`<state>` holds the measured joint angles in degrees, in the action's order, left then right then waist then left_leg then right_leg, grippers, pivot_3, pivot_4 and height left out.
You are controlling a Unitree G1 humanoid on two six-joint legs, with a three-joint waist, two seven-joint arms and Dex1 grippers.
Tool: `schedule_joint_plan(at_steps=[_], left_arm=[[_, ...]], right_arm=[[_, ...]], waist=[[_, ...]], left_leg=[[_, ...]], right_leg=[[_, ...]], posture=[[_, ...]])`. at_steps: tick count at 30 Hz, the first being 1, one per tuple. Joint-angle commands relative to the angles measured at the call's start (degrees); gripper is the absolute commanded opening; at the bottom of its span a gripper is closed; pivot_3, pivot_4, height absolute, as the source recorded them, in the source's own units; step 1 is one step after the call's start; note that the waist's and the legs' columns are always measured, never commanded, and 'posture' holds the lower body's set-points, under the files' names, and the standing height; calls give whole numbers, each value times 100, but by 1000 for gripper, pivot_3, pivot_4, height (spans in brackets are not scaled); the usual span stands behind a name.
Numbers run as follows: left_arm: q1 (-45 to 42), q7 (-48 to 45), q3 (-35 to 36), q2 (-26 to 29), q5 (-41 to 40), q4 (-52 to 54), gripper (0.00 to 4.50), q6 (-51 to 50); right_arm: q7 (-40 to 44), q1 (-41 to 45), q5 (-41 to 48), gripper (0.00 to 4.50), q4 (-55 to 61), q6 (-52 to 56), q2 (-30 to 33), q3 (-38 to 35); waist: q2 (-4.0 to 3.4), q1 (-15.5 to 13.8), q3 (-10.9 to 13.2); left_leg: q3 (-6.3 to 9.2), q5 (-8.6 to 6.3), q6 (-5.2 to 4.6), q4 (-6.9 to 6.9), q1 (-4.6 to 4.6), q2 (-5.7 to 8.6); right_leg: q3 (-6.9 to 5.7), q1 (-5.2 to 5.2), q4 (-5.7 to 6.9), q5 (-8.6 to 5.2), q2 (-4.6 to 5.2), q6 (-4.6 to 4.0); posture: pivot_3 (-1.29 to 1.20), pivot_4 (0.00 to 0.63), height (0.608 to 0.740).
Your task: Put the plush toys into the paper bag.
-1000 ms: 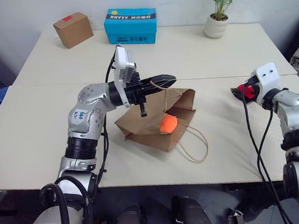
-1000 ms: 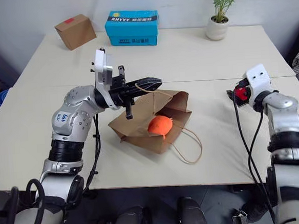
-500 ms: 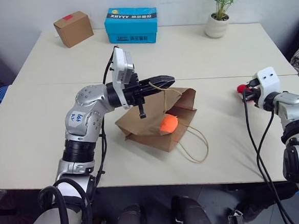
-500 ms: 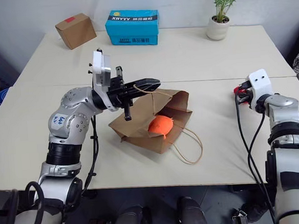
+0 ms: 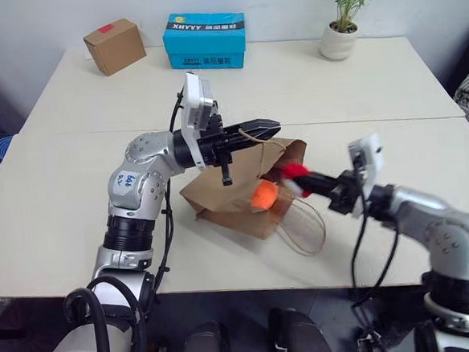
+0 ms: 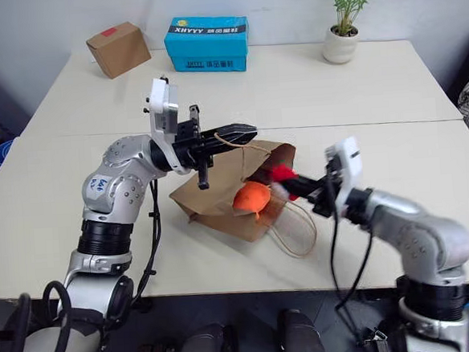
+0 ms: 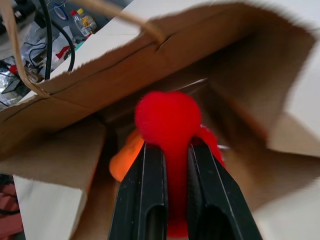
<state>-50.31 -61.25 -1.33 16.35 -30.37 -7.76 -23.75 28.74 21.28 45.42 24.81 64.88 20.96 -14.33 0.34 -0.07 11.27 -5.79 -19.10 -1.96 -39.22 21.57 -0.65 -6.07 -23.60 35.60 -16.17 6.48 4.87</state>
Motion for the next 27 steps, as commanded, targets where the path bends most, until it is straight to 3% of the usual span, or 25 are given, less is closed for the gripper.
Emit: schedule_joint_plan(at_steps=[1, 7, 15, 19, 22, 27], left_arm=[[-179, -81, 12, -42, -108, 61, 0, 22], [-88, -248, 2, 14, -233, 276, 0, -197], [-10, -257, 84, 54, -288, 320, 0, -237], [-11, -230, 111, 40, -297, 306, 0, -210], [-27, -152, 164, 37, -258, 249, 0, -128], [-27, 36, 273, 35, -252, 223, 0, -75]], right_arm=[[-471, 138, -243, 77, 131, -425, -408, 474], [-422, 455, -1722, 77, -635, -2226, -624, 1713], [-1189, 801, -3284, 77, -2498, -3769, -1071, 2211], [-1145, 919, -3448, 77, -3068, -3990, -1168, 2168], [-879, 890, -3386, 1115, -2939, -3852, -1120, 2206], [-119, 667, -2583, 2884, -1520, -2672, -581, 1938]], waist=[[0, 8, 0], [0, 18, 0], [0, 37, 0], [0, 46, 0], [0, 40, 0], [0, 17, 0]], left_leg=[[-2, 0, 0, 1, 0, 0], [-12, 1, -2, 1, 0, 5], [-15, 1, -3, 2, -1, 3], [-15, 1, -2, 2, -2, -1], [-14, 1, -3, 2, -2, -1], [-8, 1, -3, 2, 0, -1]], right_leg=[[0, -1, 0, 0, -4, 0], [-1, -7, 3, 0, -22, 0], [1, -7, 3, 0, -22, 0], [9, -7, 4, -1, -21, -1], [9, -6, 3, -1, -18, -1], [8, -6, 2, -1, -6, -1]], posture=[[0, 150, 740], [0, 150, 740], [0, 150, 740], [0, 150, 740], [0, 150, 740], [0, 150, 740]])
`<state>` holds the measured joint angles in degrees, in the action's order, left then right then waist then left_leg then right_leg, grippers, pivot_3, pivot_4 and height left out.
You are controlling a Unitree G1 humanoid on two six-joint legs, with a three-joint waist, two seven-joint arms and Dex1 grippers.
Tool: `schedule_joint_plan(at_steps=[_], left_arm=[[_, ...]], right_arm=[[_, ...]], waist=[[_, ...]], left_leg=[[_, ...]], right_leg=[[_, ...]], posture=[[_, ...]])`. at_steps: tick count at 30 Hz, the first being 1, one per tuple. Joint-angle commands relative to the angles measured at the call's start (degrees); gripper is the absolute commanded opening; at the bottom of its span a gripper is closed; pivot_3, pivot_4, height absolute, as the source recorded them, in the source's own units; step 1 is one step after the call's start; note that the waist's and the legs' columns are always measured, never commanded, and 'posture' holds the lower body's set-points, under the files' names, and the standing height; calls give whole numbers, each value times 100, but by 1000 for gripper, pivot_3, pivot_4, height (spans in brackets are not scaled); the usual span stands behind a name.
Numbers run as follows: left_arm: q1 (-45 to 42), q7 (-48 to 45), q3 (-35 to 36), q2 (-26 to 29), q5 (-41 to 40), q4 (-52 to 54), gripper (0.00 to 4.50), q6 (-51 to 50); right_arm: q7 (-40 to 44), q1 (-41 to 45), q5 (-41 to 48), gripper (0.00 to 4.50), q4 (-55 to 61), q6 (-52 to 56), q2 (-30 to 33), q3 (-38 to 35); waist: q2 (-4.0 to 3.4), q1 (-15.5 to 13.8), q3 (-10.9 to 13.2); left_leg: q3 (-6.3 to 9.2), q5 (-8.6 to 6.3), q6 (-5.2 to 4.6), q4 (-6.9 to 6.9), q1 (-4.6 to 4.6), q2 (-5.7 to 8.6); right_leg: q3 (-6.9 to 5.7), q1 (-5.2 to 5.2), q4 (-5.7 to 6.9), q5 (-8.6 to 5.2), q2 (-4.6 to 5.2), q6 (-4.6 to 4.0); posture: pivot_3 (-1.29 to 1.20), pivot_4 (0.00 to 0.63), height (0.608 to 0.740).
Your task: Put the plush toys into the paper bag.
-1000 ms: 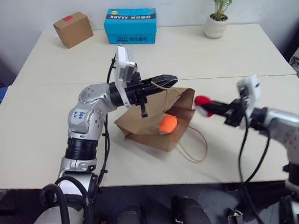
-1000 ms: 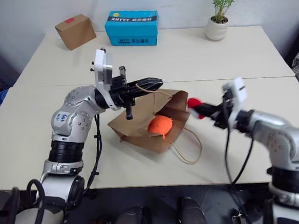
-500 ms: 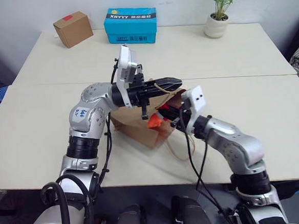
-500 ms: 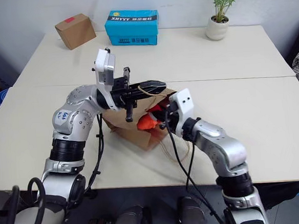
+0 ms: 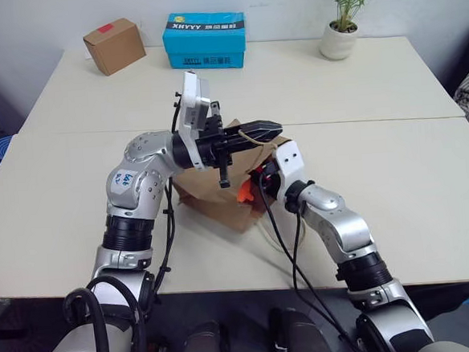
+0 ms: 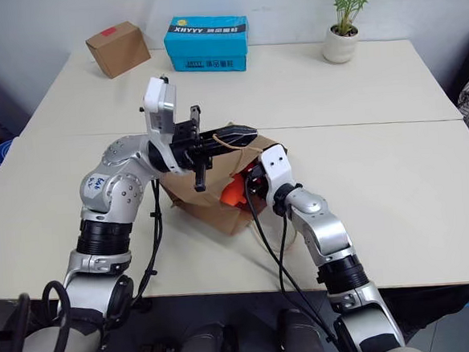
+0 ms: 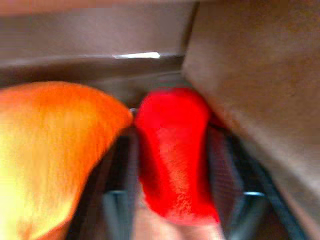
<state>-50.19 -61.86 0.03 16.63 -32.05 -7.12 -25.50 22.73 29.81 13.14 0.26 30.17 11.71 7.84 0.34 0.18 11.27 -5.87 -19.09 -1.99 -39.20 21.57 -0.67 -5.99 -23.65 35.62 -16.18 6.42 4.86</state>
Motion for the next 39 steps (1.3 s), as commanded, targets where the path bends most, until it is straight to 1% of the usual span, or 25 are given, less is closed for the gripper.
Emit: schedule_joint_plan(at_steps=[1, 4, 5, 8, 10, 12, 14, 19, 22, 25, 26, 27, 28, 30, 32, 33, 36, 38, 39], left_arm=[[-20, 117, 142, 15, -76, 170, 0, 111], [3, 157, 156, 18, -65, 169, 0, 131], [7, 157, 165, 23, -65, 162, 0, 134], [28, 137, 169, 38, -77, 162, 0, 131], [30, 126, 150, 37, -72, 166, 0, 126], [33, 117, 130, 39, -69, 179, 0, 114], [44, 127, 121, 38, -91, 230, 0, 70], [100, 123, 107, 69, -92, 300, 0, 42], [94, 160, 109, 42, -86, 304, 0, 50], [102, 183, 98, 8, -72, 297, 0, 84], [102, 196, 99, -6, -74, 290, 0, 92], [96, 195, 95, -15, -66, 268, 0, 110], [94, 192, 92, -22, -59, 254, 0, 123], [61, 173, 96, -35, -36, 165, 0, 169], [27, 156, 94, -43, -7, 74, 0, 229], [10, 152, 97, -50, 7, 26, 0, 265], [-105, 178, 147, -108, 67, -241, 0, 456], [-213, 205, 173, -151, 141, -482, 0, 636], [-311, 253, 185, -189, 242, -698, 0, 832]], right_arm=[[655, -253, 914, 3245, 1264, 1101, 549, -438], [893, -347, 1600, 4311, 1803, 1901, 942, -841], [1038, -379, 1909, 4445, 1945, 2196, 1115, -1021], [1534, -511, 2805, 4445, 2092, 3017, 1693, -1586], [1644, -561, 3117, 4445, 1957, 3343, 1962, -1851], [1883, -704, 2873, 4445, 1657, 3222, 2413, -1690], [2007, -703, 2653, 4445, 1241, 3105, 2639, -1490], [2159, -442, 2375, 4445, 570, 3004, 2570, -936], [2423, -335, 2443, 3834, 402, 3038, 2476, -742], [2501, -284, 2588, 2781, 391, 3091, 2269, -760], [2481, -279, 2734, 2485, 428, 3211, 2175, -891], [2494, -285, 2930, 2054, 503, 3391, 2124, -1042], [2509, -308, 3085, 1732, 584, 3529, 2105, -1163], [2520, -418, 3414, 925, 784, 3783, 2177, -1439], [2518, -559, 3756, 224, 1007, 3958, 2235, -1750], [2475, -629, 4003, 32, 1137, 4077, 2222, -1977], [1942, -811, 5433, 32, 1513, 4550, 2063, -3118], [1413, -956, 6372, 32, 1679, 4600, 2133, -3633], [1003, -1040, 6993, 32, 1749, 4474, 2263, -3860]], waist=[[0, -16, 0], [0, -13, 0], [0, -12, 0], [0, -15, 0], [1, -19, 1], [1, -20, 1], [2, -20, 1], [2, 7, 1], [2, -11, 1], [2, -16, 1], [2, -17, 1], [2, -18, 1], [2, -23, 1], [2, -50, 1], [2, -90, 1], [2, -106, 1], [2, -146, 1], [3, -166, 1], [3, -163, 1]], left_leg=[[2, -1, -1, 0, 2, 0], [6, -3, -6, -1, 9, 2], [6, -4, -7, -1, 9, 2], [7, -4, -6, 0, 9, 0], [6, -5, -8, 1, 9, 0], [5, -6, -10, 1, 9, 1], [2, -6, -11, 1, 8, 2], [-7, -5, -8, 2, 5, -3], [-12, -5, -8, 2, -3, -4], [-10, -5, -8, 1, -2, -4], [-10, -5, -8, 1, -1, -3], [-11, -5, -8, 1, 0, -3], [-10, -5, -8, 1, 0, -3], [-7, -5, -8, 0, 2, -1], [-3, -6, -9, 0, 3, 2], [-4, -6, -11, 0, 4, 2], [-3, -7, -11, 0, 5, 2], [0, -7, -11, 0, 5, 2], [2, -7, -11, -1, 5, 2]], right_leg=[[-1, 0, -1, 0, 2, 0], [-7, 0, -7, 0, 6, 0], [-7, 0, -8, 0, 6, 0], [-9, -1, -7, 0, 6, 0], [-9, 0, -9, 0, 6, 0], [-9, 0, -9, 0, 6, 0], [-8, 0, -9, 0, 6, 0], [-8, -4, -7, 0, 3, 0], [-10, -1, -5, 0, 2, 0], [-8, -1, -6, 0, 4, 0], [-9, -1, -7, 0, 4, 0], [-9, -2, -6, 0, 4, 1], [-10, -2, -7, 0, 4, 0], [-10, -1, -7, 1, 6, 1], [-8, 1, -9, 1, 8, 1], [-8, 1, -10, 1, 10, 1], [-8, 1, -10, 1, 10, 1], [-8, 1, -10, 1, 10, 1], [-8, 3, -11, 1, 13, 1]], posture=[[0, 150, 740], [0, 150, 740], [0, 150, 740], [0, 150, 740], [0, 150, 740], [0, 150, 740], [0, 150, 740], [0, 150, 740], [0, 150, 740], [0, 150, 740], [0, 150, 740], [0, 150, 740], [0, 150, 740], [0, 150, 740], [0, 150, 740], [0, 150, 740], [0, 150, 740], [0, 150, 740], [0, 150, 740]])
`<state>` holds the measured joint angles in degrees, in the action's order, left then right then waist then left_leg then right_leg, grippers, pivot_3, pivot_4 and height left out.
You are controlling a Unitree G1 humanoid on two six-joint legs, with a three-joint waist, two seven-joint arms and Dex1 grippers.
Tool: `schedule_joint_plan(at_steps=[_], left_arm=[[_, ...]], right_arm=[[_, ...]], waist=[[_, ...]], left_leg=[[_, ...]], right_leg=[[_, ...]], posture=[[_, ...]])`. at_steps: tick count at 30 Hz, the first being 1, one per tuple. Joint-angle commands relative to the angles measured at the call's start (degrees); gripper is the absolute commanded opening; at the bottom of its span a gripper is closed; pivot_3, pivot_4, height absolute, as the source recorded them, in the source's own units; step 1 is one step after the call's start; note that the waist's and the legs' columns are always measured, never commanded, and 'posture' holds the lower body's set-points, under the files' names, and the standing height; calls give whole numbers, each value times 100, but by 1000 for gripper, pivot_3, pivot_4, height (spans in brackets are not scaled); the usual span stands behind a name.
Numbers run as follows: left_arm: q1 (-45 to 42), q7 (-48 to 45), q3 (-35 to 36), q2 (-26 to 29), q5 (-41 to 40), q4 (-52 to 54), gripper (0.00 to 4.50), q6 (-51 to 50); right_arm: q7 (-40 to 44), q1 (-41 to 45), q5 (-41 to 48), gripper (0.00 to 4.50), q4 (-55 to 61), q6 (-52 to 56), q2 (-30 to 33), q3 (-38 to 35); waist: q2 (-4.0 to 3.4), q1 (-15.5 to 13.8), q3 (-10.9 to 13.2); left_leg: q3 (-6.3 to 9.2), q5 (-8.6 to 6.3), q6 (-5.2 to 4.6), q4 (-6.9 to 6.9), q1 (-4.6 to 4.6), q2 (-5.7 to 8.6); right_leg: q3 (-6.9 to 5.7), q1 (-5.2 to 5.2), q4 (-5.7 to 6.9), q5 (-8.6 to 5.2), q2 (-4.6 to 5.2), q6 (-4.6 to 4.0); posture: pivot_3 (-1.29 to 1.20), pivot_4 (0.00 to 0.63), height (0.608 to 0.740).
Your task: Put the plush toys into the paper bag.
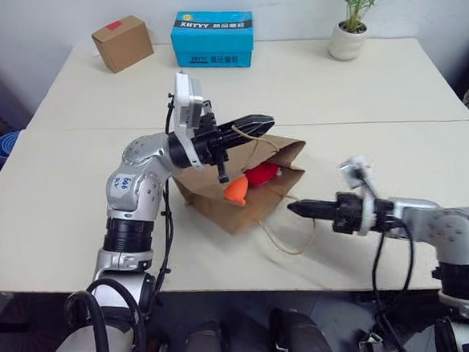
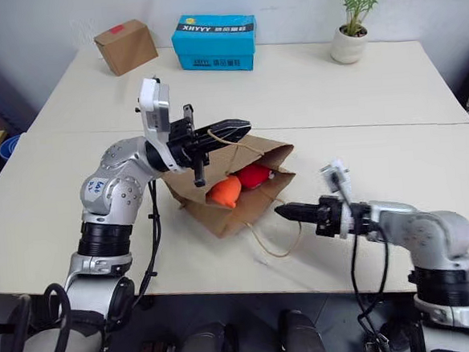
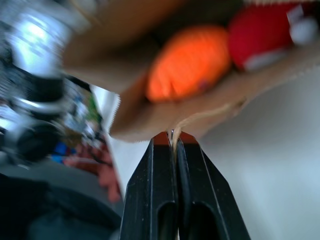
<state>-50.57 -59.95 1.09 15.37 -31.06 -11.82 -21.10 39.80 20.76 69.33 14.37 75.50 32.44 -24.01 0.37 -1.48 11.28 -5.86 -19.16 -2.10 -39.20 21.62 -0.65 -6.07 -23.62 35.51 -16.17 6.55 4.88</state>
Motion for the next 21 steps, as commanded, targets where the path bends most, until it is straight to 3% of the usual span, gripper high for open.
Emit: schedule_joint_plan(at_steps=[1, 7, 13, 18, 21], left_arm=[[-382, 113, 90, -105, 233, -458, 0, 572], [-863, 178, 135, -440, 447, -1372, 0, 1319], [-1216, -220, -52, -560, 774, -2194, 0, 1876], [-1254, -799, -288, -162, 910, -2223, 1134, 1331], [-1286, -1322, -553, 247, 888, -2022, 2049, 399]], right_arm=[[-1141, -193, 1925, 32, 401, -257, 323, -868], [-2891, -444, 3808, 32, 635, -1479, 1028, -1081], [-3372, -953, 3668, 32, 971, -2018, 1119, -665], [-3484, -1352, 3542, 0, 904, -2324, 1010, -547], [-3166, -1497, 3583, 607, 1075, -2325, 1174, -695]], waist=[[0, -11, 0], [5, 3, 3], [7, 5, 4], [8, 9, 4], [7, 17, 4]], left_leg=[[1, 0, -1, 0, 0, 0], [-3, -3, -5, 1, 2, 3], [-13, -4, -7, 2, 1, 1], [-19, -5, -12, 3, 2, 3], [-18, -5, -12, 3, 2, 0]], right_leg=[[0, 1, -2, 0, 0, 0], [-4, 1, -7, 2, 0, 3], [-13, -1, -8, 2, -9, 4], [-16, -5, -7, 3, -16, 6], [-15, -5, -8, 3, -21, 6]], posture=[[0, 150, 740], [0, 150, 740], [0, 150, 740], [0, 150, 740], [0, 150, 740]])
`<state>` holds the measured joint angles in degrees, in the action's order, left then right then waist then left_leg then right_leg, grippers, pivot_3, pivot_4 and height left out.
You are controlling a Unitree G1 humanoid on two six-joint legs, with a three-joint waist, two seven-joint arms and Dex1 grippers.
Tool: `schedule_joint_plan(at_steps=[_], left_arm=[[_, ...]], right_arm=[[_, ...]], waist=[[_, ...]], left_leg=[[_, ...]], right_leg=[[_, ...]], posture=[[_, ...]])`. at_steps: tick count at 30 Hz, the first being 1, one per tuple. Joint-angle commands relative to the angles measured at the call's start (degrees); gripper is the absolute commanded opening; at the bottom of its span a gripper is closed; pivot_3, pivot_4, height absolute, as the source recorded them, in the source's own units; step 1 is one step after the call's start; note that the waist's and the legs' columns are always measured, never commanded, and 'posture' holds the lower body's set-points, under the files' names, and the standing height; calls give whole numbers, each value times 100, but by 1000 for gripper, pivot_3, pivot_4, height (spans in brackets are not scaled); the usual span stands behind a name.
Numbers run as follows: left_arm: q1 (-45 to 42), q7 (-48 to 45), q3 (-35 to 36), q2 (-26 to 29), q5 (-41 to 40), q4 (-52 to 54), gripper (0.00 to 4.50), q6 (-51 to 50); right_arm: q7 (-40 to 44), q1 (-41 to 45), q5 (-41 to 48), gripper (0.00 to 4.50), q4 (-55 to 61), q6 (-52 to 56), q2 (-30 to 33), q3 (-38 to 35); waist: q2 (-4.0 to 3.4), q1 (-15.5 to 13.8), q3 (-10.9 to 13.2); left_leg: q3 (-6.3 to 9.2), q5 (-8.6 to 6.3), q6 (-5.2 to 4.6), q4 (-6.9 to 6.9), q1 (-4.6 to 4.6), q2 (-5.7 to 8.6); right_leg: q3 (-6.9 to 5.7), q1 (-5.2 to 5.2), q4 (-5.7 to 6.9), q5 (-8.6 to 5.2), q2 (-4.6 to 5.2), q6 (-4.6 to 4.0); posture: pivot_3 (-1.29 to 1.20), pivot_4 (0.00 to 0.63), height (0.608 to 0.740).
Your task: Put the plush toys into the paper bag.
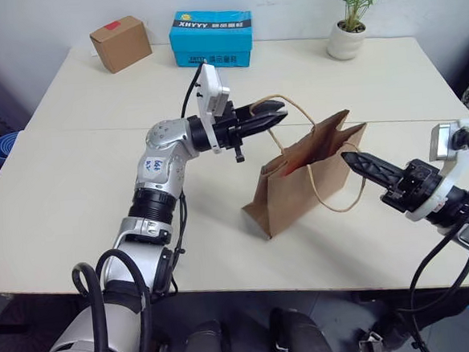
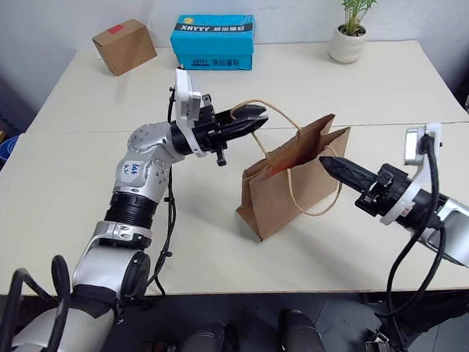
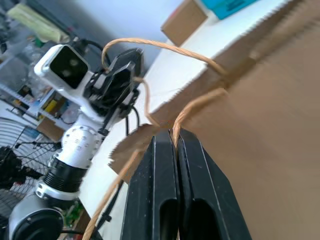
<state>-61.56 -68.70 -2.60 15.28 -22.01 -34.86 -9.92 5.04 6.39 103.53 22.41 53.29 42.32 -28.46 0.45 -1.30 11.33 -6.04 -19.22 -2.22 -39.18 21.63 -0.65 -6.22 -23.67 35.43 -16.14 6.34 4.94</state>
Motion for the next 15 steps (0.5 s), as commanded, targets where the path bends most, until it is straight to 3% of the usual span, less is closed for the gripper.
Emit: schedule_joint_plan(at_steps=[1, 8, 12, 15], left_arm=[[-235, -557, -264, 383, 20, 325, 2354, -914], [-525, -662, -56, 711, -74, 219, 4485, -1342], [-407, -710, 209, 893, -312, 435, 4500, -1679], [427, -836, 269, 1456, -399, 1300, 4500, -2095]], right_arm=[[514, -167, 219, 892, 345, 13, 327, -308], [1221, -594, -147, 3242, 499, -82, 611, -637], [1668, -821, -309, 4456, 532, -257, 513, -1038], [1900, -1448, 24, 4456, 295, -261, 379, -1784]], waist=[[0, -2, 0], [2, -29, 1], [2, -9, 1], [-2, 1, -2]], left_leg=[[1, 0, 0, 0, 0, -1], [24, -5, -8, -3, 14, 3], [26, -5, -9, -3, 26, 2], [26, -5, -8, -1, 31, 0]], right_leg=[[1, 0, 0, 0, -2, 0], [8, 5, -16, 1, 12, 2], [4, 2, -27, 4, 10, 8], [3, -2, -30, 5, 4, 9]], posture=[[0, 150, 740], [0, 150, 740], [0, 150, 740], [0, 150, 740]])
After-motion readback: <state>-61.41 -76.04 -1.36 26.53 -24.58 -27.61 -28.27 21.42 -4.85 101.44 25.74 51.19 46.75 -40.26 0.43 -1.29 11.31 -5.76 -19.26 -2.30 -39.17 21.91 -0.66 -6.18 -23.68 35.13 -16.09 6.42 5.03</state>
